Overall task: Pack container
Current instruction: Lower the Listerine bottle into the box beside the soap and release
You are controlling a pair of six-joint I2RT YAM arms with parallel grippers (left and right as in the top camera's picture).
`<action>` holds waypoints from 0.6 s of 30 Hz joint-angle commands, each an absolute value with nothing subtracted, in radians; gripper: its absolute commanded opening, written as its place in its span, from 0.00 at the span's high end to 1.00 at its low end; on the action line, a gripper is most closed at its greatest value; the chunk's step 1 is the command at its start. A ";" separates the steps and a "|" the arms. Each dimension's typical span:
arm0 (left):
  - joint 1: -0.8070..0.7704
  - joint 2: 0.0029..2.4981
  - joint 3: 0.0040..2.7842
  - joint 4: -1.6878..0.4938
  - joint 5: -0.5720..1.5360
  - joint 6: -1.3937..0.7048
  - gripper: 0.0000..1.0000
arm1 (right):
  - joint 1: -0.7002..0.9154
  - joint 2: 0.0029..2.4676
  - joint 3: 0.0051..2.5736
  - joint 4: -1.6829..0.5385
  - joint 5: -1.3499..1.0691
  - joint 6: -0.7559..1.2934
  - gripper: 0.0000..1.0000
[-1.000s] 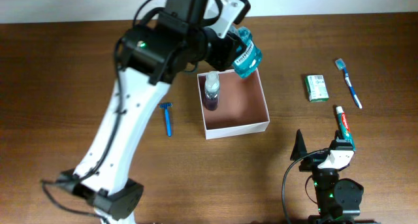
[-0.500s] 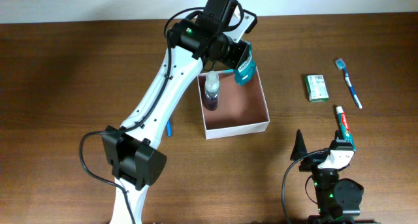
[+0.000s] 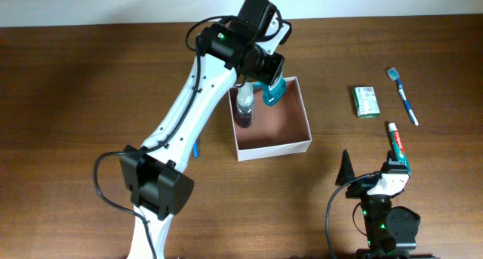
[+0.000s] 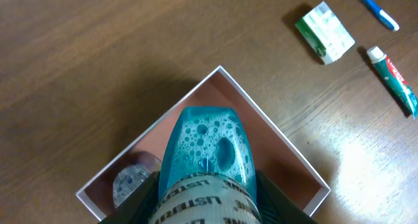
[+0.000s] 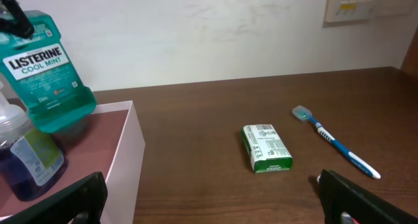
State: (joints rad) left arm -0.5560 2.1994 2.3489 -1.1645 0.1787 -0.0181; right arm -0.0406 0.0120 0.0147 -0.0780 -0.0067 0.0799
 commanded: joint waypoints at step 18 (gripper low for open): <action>-0.613 2.217 2.372 -1.193 -0.027 -0.244 0.78 | -0.041 0.004 0.006 -0.078 0.005 0.090 0.02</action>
